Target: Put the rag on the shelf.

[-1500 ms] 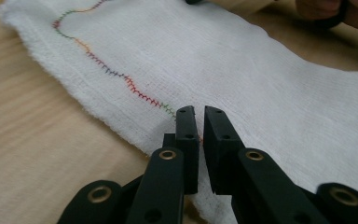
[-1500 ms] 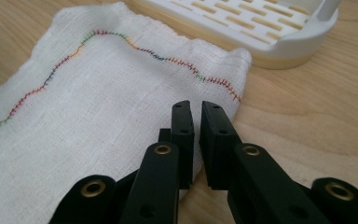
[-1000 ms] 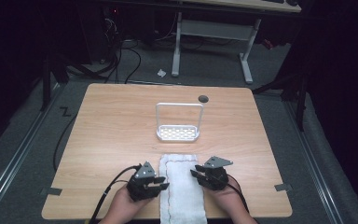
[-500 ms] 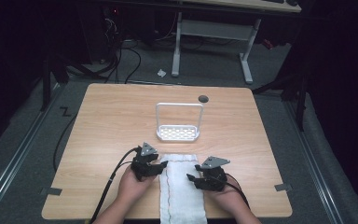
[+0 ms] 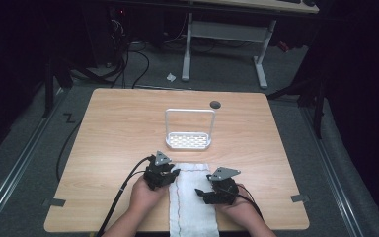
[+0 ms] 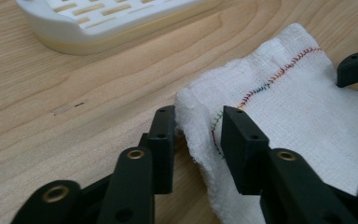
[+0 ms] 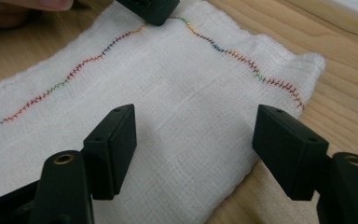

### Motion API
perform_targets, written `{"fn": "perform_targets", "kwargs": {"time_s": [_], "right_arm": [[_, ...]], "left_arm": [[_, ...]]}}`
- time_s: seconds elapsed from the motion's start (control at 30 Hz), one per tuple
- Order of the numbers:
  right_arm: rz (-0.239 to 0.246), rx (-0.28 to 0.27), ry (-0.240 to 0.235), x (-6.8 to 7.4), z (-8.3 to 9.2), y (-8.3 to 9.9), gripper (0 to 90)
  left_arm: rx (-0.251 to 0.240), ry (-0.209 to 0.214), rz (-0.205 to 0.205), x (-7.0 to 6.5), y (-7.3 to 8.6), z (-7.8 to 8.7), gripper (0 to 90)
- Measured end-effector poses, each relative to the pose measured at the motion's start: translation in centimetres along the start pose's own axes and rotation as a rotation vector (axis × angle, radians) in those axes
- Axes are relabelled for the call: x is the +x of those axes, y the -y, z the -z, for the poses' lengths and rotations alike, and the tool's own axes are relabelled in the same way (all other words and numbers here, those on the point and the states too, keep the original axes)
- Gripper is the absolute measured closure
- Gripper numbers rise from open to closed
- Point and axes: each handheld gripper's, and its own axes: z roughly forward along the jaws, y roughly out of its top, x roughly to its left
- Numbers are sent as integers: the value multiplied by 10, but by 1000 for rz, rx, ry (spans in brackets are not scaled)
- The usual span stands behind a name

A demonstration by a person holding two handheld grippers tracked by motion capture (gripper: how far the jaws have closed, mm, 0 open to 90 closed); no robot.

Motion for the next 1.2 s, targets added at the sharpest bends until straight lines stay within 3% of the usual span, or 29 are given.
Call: {"fn": "perform_targets", "kwargs": {"time_s": [0.07,0.13,0.27,0.37,0.5,0.63,0.83,0.93,1.07,1.2], "right_arm": [[6,-1,-5,1,1,-1,296],[-3,-18,26,-2,4,-3,330],[-73,-70,70,-18,8,-10,408],[-142,-75,83,-33,0,-15,458],[-207,-10,78,-44,-14,-17,533],[-175,2,79,-40,-16,-21,648],[-213,-2,36,-41,-16,-19,768],[-189,-11,40,-38,-16,-19,848],[-157,-11,58,-33,-15,-20,857],[-162,-22,52,-33,-12,-20,859]], "left_arm": [[-6,15,13,1,1,0,736],[-7,18,0,0,2,0,769],[-8,30,16,1,2,0,795],[-8,35,23,2,2,0,799],[-8,37,27,2,3,0,800],[-7,40,31,2,3,1,799],[-9,43,43,3,3,1,797],[-9,48,52,4,3,1,798],[-9,45,43,3,4,2,805],[-23,49,38,2,5,3,809]]}}
